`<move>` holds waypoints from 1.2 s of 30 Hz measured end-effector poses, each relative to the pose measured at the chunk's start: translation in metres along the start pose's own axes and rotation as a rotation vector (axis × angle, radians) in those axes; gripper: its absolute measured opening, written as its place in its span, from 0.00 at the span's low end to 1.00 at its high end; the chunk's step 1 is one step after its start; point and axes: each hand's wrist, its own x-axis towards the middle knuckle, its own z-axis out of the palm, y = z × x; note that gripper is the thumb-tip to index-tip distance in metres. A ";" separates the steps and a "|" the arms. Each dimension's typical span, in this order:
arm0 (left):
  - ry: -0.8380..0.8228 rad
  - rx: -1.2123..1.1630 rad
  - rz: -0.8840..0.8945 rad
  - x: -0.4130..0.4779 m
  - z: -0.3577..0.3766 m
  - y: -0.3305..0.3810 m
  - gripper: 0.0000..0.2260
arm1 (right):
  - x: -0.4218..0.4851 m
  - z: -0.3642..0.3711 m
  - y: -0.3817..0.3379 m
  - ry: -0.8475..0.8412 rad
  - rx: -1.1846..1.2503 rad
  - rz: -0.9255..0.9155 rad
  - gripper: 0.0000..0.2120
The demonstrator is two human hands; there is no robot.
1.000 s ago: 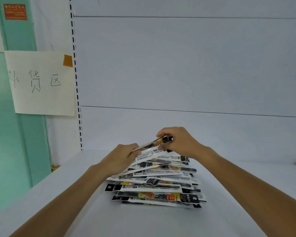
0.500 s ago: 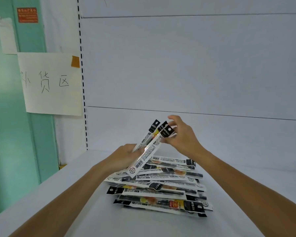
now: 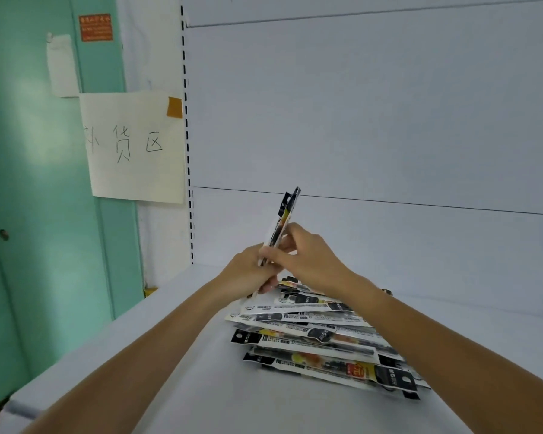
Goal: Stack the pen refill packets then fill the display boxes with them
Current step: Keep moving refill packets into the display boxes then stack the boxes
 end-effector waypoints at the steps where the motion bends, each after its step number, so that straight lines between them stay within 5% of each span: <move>1: 0.015 0.026 -0.028 -0.001 -0.001 0.000 0.05 | 0.002 0.004 -0.001 0.027 -0.016 -0.019 0.19; 6: 0.087 0.243 -0.039 -0.006 -0.007 -0.002 0.03 | 0.011 0.018 -0.009 0.055 0.095 0.012 0.18; 10: -0.120 0.384 -0.066 -0.018 -0.016 0.002 0.20 | 0.013 0.022 -0.018 0.060 -0.094 -0.127 0.07; 13: 0.215 0.626 0.022 -0.025 -0.032 0.001 0.15 | 0.015 0.012 -0.015 0.079 -0.362 -0.262 0.01; 15: 0.573 0.804 0.374 -0.029 -0.040 0.000 0.09 | 0.014 0.005 -0.010 0.034 -0.495 -0.277 0.02; 17: 0.687 0.997 0.658 -0.030 -0.037 0.002 0.16 | 0.012 0.001 -0.005 -0.071 -0.565 -0.241 0.04; 20: 0.350 1.247 0.371 -0.025 -0.024 0.012 0.29 | 0.004 0.004 -0.009 -0.203 -0.620 -0.189 0.08; 25: 0.155 1.222 0.168 -0.020 -0.018 0.011 0.11 | -0.008 0.007 -0.018 -0.267 -0.615 -0.147 0.11; 28: 0.147 1.085 0.095 -0.025 -0.029 -0.007 0.13 | -0.020 -0.015 -0.017 -0.087 -0.503 -0.057 0.22; 31: 0.163 0.849 0.011 -0.029 -0.034 -0.018 0.13 | -0.033 -0.027 -0.010 0.205 -0.108 0.070 0.29; 34: 0.161 0.810 0.036 -0.036 -0.026 -0.013 0.13 | -0.038 -0.012 -0.009 0.214 0.075 0.193 0.25; 36: 0.144 1.003 0.165 -0.042 -0.021 -0.008 0.11 | -0.040 -0.003 -0.010 0.284 0.061 0.182 0.20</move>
